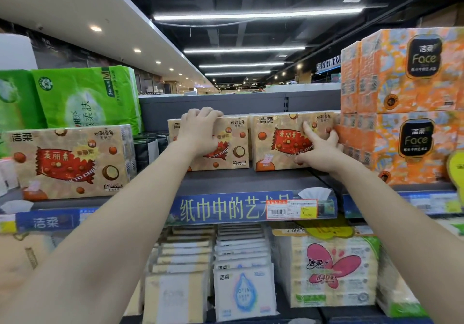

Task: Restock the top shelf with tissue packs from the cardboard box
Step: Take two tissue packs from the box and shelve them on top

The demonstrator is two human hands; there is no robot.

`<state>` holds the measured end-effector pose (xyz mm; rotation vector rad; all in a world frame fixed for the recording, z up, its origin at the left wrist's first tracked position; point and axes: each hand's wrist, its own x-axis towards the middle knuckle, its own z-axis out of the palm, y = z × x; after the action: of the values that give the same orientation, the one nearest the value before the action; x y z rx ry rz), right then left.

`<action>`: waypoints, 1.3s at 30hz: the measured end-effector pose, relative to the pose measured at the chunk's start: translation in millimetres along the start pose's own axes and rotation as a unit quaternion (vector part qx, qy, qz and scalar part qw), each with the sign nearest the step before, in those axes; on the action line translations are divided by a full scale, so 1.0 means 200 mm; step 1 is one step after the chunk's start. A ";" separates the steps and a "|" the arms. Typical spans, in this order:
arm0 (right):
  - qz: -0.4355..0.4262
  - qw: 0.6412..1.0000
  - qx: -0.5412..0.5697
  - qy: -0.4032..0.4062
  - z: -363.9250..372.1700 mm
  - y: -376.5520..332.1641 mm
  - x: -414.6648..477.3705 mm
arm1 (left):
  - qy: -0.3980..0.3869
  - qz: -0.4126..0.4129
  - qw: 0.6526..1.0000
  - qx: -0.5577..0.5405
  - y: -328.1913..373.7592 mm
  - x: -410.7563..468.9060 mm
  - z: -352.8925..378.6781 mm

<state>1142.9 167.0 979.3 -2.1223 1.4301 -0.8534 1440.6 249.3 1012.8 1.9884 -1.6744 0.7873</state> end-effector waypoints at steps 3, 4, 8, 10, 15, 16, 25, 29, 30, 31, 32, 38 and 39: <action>0.002 1.000 0.006 0.004 0.01 0.00 0.00 | 0.071 0.012 0.997 -0.036 0.25 -0.04 0.01; 0.002 1.000 0.007 0.006 0.01 0.00 0.00 | 0.050 0.004 0.997 -0.066 0.35 -0.05 0.03; -0.004 0.999 0.035 0.002 0.01 0.02 0.02 | -0.060 -0.097 0.977 -0.182 0.56 -0.04 0.12; -0.011 0.997 0.075 -0.010 0.00 0.05 0.04 | -0.054 -0.130 0.966 -0.215 0.57 -0.03 0.15; -0.027 0.981 0.190 -0.034 -0.02 0.11 0.07 | -0.034 -0.146 0.955 -0.257 0.55 -0.01 0.18; -0.031 0.976 0.213 -0.031 -0.02 0.11 0.07 | -0.030 -0.147 0.954 -0.258 0.55 0.00 0.18; -0.017 0.959 0.282 -0.002 -0.06 0.15 0.08 | -0.033 -0.163 0.958 -0.234 0.61 0.01 0.21; -0.006 0.951 0.309 0.004 -0.07 0.15 0.08 | -0.041 -0.182 0.959 -0.212 0.63 0.01 0.20; -0.004 0.950 0.312 -0.002 -0.07 0.14 0.08 | -0.041 -0.190 0.960 -0.203 0.64 0.01 0.20; -0.003 0.949 0.314 -0.008 -0.06 0.15 0.08 | -0.041 -0.198 0.960 -0.194 0.65 0.01 0.19; -0.004 0.949 0.317 -0.011 -0.06 0.15 0.08 | -0.041 -0.203 0.960 -0.189 0.66 0.01 0.19; -0.002 0.947 0.319 -0.044 -0.04 0.16 0.13 | -0.046 -0.212 0.957 -0.194 0.69 0.02 0.16; -0.001 0.947 0.318 -0.055 -0.04 0.17 0.15 | -0.047 -0.215 0.955 -0.200 0.70 0.02 0.16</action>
<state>1122.9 125.8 969.4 -1.6446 0.9224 -1.0111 1309.4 199.4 985.5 2.0033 -1.2481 0.1825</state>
